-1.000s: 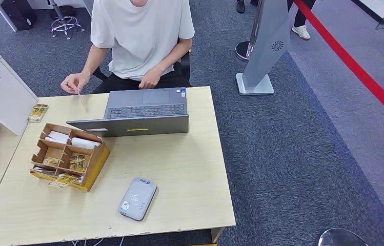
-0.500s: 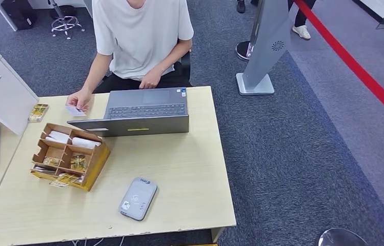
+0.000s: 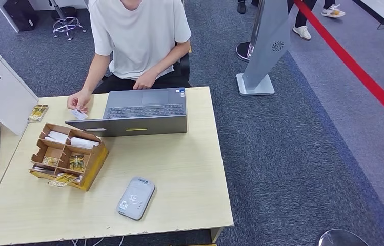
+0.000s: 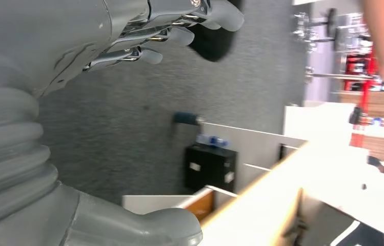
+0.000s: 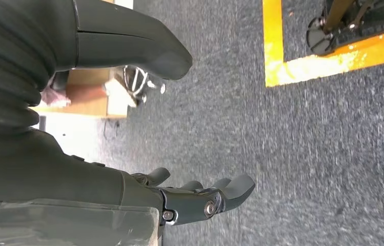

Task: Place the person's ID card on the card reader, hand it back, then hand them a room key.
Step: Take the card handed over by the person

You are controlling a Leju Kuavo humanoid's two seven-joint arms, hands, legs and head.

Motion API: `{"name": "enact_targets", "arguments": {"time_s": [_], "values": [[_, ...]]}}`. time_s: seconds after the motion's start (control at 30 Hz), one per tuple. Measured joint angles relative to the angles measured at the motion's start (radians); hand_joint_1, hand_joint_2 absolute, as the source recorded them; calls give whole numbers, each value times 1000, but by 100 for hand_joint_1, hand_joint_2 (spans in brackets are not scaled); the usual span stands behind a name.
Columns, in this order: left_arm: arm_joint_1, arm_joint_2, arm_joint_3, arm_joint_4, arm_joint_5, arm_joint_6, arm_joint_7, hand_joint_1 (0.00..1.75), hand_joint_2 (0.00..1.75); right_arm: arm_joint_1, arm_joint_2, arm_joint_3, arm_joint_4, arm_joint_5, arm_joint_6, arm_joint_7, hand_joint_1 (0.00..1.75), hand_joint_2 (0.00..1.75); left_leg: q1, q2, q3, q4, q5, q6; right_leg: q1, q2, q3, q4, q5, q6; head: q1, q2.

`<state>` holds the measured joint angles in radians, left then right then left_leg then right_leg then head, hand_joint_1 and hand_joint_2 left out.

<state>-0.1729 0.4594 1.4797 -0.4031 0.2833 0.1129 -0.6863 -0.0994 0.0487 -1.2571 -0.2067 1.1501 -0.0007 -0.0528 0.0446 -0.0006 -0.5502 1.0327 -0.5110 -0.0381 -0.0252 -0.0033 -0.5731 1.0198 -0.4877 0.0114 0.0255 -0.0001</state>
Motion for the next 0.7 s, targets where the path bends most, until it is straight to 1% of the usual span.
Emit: {"name": "enact_targets", "arguments": {"time_s": [0.17, 0.33, 0.4, 0.5, 0.6, 0.7], "values": [[-62, 145, -57, 31, -14, 30, 53, 0, 175, -2, -8, 17, 0, 23, 12, 0, 0, 175, 1, 0, 0, 0, 1, -2, 1, 0, 0, 0, 1, -1, -1, 0], [-132, 269, -119, 68, -65, 54, 113, 0, 175, -3, -20, 31, 0, 35, 25, 2, 0, 175, 2, 0, 0, 0, 2, -2, 1, 1, 0, 0, 1, -1, -1, 0], [-157, 307, -150, 77, -91, 50, 114, 0, 175, -4, -25, 35, 0, 38, 29, 1, 0, 175, 1, 0, 0, 0, 2, -2, 1, 1, 0, 0, 1, -1, -1, 0], [-187, 337, -195, 82, -132, 45, 70, 0, 175, -4, -27, 41, 0, 44, 30, -1, 0, 175, 1, 0, 0, 0, 2, -2, 1, 1, -1, 0, 1, -1, 0, 0], [-213, 341, -235, 84, -166, 58, 31, 0, 175, -6, -26, 50, 2, 51, 28, -4, 0, 175, 1, 0, 0, 0, 2, -2, 1, 1, -1, 0, 1, -1, 0, 0], [-230, 341, -258, 85, -176, 67, 23, 0, 175, -7, -26, 52, 2, 52, 27, -6, 0, 175, 1, 1, 0, 0, 2, -3, 1, 2, -1, 0, 1, -2, 0, 0]]}}
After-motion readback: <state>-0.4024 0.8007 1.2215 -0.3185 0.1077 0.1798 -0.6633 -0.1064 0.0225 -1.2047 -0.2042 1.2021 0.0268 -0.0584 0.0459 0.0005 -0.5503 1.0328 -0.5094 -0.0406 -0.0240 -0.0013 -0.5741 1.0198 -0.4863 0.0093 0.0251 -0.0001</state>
